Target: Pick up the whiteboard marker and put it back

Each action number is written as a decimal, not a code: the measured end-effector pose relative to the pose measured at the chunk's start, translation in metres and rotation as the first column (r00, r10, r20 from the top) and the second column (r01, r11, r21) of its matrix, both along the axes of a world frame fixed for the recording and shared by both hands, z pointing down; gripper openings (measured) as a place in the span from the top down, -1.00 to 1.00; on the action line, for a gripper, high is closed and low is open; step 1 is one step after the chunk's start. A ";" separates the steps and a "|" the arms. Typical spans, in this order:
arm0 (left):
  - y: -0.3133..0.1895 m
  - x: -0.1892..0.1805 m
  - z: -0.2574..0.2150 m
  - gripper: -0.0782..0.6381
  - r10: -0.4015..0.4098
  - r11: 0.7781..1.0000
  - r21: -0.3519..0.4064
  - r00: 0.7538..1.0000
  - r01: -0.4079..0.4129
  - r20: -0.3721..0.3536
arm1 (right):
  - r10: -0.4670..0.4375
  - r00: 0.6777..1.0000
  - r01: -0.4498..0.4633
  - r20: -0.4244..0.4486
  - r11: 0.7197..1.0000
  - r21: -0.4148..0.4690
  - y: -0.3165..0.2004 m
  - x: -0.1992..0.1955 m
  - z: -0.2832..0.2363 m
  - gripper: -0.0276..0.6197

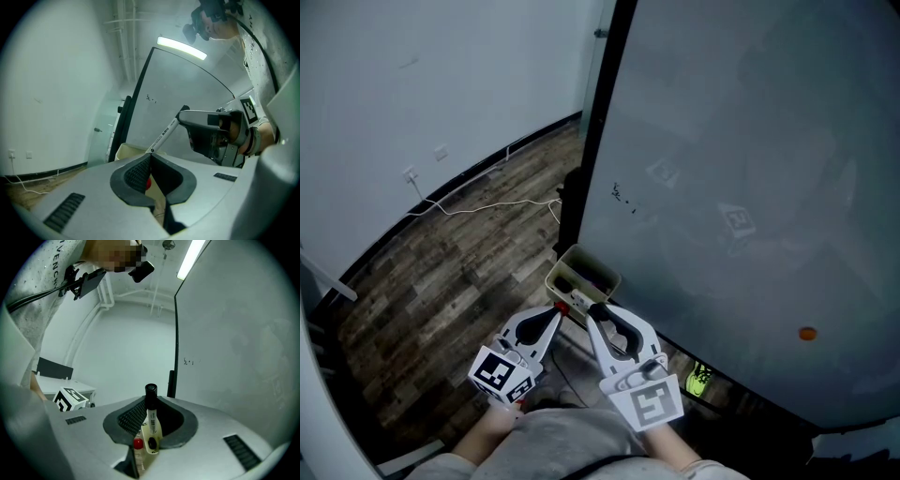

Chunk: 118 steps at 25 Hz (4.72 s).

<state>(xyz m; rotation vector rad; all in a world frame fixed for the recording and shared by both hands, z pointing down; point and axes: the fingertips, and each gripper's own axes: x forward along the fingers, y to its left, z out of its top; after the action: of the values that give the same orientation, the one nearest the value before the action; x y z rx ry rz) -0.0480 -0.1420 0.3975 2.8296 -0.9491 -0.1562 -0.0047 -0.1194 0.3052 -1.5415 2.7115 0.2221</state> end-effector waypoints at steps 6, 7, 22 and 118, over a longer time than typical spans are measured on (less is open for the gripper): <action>-0.001 -0.001 0.004 0.74 0.003 1.000 -0.004 1.000 -0.003 0.006 | -0.004 1.000 0.004 -0.005 1.000 0.001 -0.001 -0.001 0.000 0.69; -0.001 -0.001 0.004 0.74 0.002 1.000 -0.004 1.000 -0.002 0.006 | -0.004 1.000 0.004 -0.005 1.000 0.001 -0.001 -0.001 0.000 0.69; 0.001 -0.008 0.005 0.74 -0.015 1.000 -0.004 1.000 0.015 0.006 | 0.009 1.000 -0.009 -0.003 1.000 0.008 -0.005 -0.001 0.004 0.69; -0.018 -0.016 0.049 0.74 -0.066 0.991 -0.119 0.998 0.067 0.014 | 0.027 0.999 -0.024 0.032 0.993 -0.117 -0.030 0.009 0.066 0.69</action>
<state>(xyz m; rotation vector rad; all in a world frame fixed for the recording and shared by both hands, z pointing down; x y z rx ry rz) -0.0641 -0.1600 0.4469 2.6940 -1.0203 -0.0899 0.0041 -0.1495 0.3707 -1.5936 2.7254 0.0383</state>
